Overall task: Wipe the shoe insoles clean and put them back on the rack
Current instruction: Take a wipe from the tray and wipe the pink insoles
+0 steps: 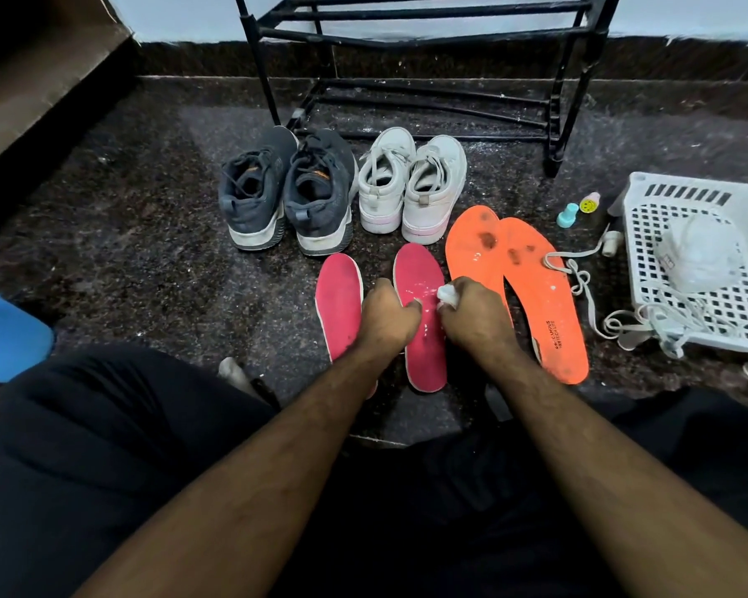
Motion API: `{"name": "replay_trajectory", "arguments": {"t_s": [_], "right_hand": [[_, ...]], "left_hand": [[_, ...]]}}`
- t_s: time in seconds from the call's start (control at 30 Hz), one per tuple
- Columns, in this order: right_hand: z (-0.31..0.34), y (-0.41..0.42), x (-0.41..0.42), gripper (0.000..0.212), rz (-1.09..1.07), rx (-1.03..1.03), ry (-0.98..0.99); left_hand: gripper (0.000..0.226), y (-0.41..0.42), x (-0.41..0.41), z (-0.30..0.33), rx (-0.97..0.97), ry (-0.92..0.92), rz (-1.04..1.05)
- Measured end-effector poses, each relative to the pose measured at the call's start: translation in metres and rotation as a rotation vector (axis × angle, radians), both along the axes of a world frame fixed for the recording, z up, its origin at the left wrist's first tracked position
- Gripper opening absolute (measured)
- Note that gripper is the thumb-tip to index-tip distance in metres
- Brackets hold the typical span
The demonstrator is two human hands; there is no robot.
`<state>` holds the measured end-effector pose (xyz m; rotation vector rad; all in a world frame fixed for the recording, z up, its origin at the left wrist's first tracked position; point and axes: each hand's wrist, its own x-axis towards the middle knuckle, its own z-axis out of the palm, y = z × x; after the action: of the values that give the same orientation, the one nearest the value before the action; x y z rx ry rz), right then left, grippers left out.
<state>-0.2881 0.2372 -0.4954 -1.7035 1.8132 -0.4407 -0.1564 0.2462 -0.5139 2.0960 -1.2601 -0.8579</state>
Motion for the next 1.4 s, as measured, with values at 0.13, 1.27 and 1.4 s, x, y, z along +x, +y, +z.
{"name": "replay_trajectory", "arguments": {"t_s": [0.13,1.27,1.4], "right_hand": [[-0.002,-0.003,-0.001,0.029,-0.005,0.025,-0.021],[0.060,0.000,-0.025,0.015,0.343,-0.433,-0.198],[0.061,-0.003,-0.023,0.011,0.314,-0.433,-0.248]], "left_hand": [[0.033,0.001,-0.001,0.001,0.069,0.190,0.070],[0.097,-0.011,-0.005,0.052,0.114,1.519,0.061],[0.100,-0.014,-0.010,0.045,0.183,1.528,-0.023]]}}
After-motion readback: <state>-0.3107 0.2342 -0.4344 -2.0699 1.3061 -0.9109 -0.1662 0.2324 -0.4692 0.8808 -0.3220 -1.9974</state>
